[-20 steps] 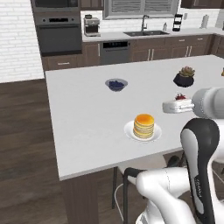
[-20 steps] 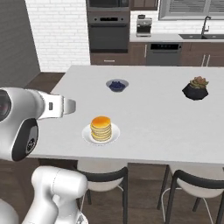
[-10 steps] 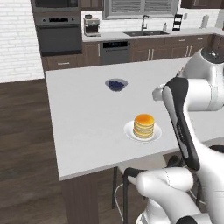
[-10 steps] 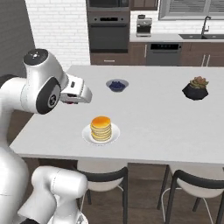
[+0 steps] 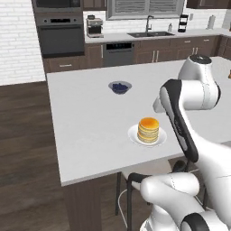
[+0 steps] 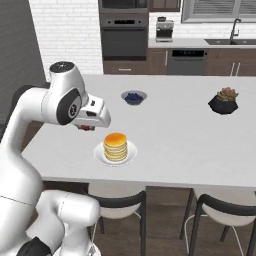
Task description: Take the strawberry from the fridge and place it on top of the pancake, located on the dining counter.
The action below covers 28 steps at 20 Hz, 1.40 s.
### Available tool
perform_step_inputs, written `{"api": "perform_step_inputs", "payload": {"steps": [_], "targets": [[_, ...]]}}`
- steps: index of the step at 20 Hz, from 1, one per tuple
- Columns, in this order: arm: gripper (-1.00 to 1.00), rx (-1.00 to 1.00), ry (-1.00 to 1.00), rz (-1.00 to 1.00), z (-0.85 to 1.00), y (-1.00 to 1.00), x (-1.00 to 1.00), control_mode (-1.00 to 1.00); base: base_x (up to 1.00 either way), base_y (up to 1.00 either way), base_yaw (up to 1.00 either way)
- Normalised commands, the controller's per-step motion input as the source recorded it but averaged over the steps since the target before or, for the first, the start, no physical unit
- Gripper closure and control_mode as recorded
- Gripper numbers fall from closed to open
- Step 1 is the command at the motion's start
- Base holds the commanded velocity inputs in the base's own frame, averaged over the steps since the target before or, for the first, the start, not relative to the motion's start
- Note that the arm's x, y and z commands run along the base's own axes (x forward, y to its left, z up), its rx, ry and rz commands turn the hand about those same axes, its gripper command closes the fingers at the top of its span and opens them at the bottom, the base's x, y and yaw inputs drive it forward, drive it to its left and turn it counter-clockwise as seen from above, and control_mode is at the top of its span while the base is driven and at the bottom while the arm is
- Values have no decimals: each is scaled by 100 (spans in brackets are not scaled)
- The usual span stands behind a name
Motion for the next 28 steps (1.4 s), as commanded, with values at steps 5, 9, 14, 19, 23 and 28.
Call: {"api": "perform_step_inputs", "payload": {"steps": [5, 9, 14, 19, 23, 28], "targets": [[100, 0, 0, 0, -38, -1, 23, -100, 0, 0, 0], [100, 0, 11, 0, -1, -5, 58, -100, 0, 0, 0], [100, 0, 13, 0, -2, -1, 60, -100, 0, 0, 0], [100, 0, 1, 0, -29, -1, 41, -100, 0, 0, 0], [100, 0, 0, 0, -43, -3, 39, -100, 0, 0, 0], [100, 0, 0, 0, -44, -8, 32, -100, 0, 0, 0]]}}
